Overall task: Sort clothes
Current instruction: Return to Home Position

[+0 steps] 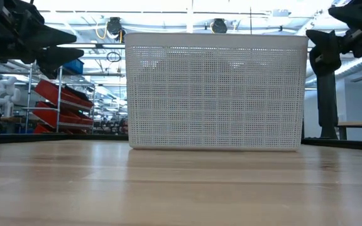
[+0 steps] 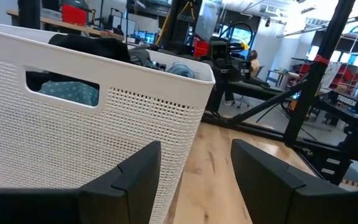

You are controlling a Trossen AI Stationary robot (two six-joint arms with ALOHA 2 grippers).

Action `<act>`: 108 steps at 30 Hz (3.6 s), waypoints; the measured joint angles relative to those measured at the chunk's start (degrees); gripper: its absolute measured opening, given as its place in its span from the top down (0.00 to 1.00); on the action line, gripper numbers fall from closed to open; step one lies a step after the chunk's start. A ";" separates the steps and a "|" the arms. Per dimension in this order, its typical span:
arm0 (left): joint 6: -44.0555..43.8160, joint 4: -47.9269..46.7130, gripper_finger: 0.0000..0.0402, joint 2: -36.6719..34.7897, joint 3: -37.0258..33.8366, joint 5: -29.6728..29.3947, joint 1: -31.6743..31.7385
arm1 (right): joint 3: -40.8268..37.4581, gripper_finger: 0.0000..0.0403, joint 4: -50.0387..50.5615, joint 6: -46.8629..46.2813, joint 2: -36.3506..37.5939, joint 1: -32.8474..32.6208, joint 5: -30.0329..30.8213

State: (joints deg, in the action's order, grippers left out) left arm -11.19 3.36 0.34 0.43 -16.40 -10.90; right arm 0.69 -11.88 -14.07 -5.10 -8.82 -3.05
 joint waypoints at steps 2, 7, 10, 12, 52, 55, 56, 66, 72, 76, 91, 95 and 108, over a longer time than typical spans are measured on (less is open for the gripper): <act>0.03 0.00 0.49 0.01 0.00 -0.17 0.00 | 0.11 0.50 1.71 -0.35 -0.02 0.02 0.00; 0.10 -0.09 0.49 0.00 0.00 -0.25 0.00 | 0.09 0.50 9.16 -4.60 -0.04 0.04 0.03; 3.70 -0.11 0.49 0.00 -0.02 -0.31 0.00 | 0.09 0.50 10.92 -7.84 -0.11 0.05 0.07; 7.15 -0.13 0.49 0.00 -0.02 -0.31 0.00 | 0.09 0.50 10.84 -7.62 -0.24 0.07 0.07; 10.15 -0.15 0.49 0.00 -0.02 -1.18 0.00 | 0.09 0.50 10.77 -4.74 -0.24 0.07 0.04; 10.15 -0.15 0.49 0.00 -0.02 -1.18 0.00 | 0.09 0.50 10.77 -4.74 -0.25 0.07 0.04; 10.15 -0.15 0.49 0.00 -0.02 -1.19 0.00 | 0.11 0.50 10.77 -4.74 -0.25 0.07 0.04; 10.13 -0.17 0.49 0.00 -0.02 -1.18 0.00 | 0.11 0.50 10.77 -4.74 -0.24 0.07 0.03; 10.13 -0.17 0.49 0.00 -0.02 -1.19 0.00 | 0.11 0.50 10.75 -4.74 -0.24 0.07 0.04; 10.13 -0.17 0.49 0.00 -0.02 -1.17 0.00 | 0.11 0.50 10.77 -4.73 -0.26 0.08 0.04; 10.13 -0.17 0.49 0.00 -0.02 -1.18 0.00 | 0.11 0.50 10.75 -4.74 -0.24 0.09 0.04; 10.13 -0.17 0.49 0.00 -0.02 -1.19 0.00 | 0.11 0.50 10.76 -4.73 -0.26 0.09 0.02; 10.13 -0.18 0.49 0.00 -0.02 -1.19 0.00 | 0.11 0.50 10.77 -4.72 -0.26 0.09 0.04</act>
State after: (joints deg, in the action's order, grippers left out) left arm -1.06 3.17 0.34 0.40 -17.58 -10.90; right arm 0.80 -1.11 -18.79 -5.36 -8.73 -3.01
